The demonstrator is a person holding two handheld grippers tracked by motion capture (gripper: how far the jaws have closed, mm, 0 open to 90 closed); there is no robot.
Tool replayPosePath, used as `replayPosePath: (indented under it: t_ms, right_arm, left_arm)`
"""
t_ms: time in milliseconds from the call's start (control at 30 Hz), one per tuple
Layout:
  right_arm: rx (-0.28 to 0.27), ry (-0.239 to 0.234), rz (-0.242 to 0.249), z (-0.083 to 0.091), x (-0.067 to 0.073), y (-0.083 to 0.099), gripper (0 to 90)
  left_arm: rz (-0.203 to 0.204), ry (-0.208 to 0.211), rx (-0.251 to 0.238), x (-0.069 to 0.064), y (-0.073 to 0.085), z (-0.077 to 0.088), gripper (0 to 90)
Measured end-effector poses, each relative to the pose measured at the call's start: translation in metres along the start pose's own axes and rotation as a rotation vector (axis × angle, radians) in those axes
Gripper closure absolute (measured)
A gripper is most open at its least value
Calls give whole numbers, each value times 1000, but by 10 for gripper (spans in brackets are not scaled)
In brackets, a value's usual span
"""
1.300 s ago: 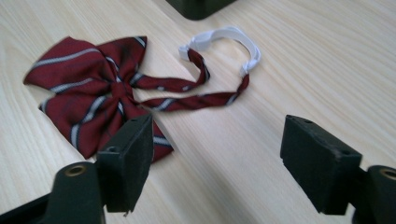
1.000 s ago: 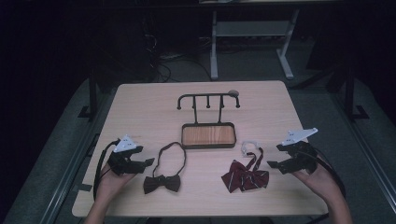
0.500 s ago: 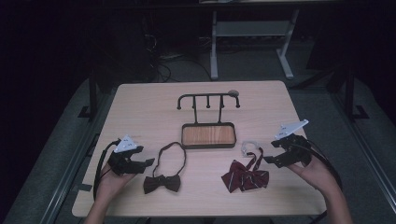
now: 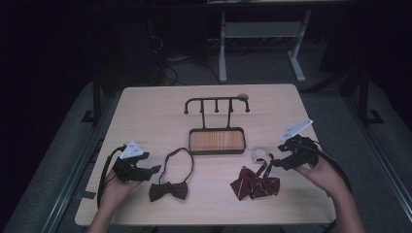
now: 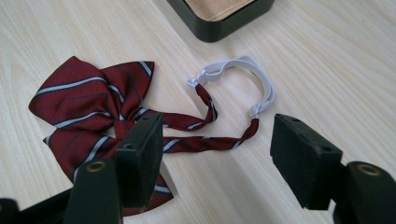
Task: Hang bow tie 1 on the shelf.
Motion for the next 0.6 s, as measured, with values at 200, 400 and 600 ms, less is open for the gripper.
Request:
replayPosePath:
  t_ms: [200,400,600]
  right_arm:
    - [20,1,3,-4,0,-10,384]
    - [46,5,-3,-14,-5,-16,408]
    - [75,16,-10,-23,-10,-18,434]
  left_arm:
    - [-1,-1,1,0,0,0,289]
    - [1,0,0,0,0,0,289]
    - [-1,2,2,-1,0,0,289]
Point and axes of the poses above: each handheld gripper's, and its own axes: z roughly backward along the jaws, y roughly out of its underside, x roughly to its left, the point moved 1 cm from there along -z, roughly forward along the jaws, and after that the axes turned 13 degrees about -z, right-handed, at the moved point
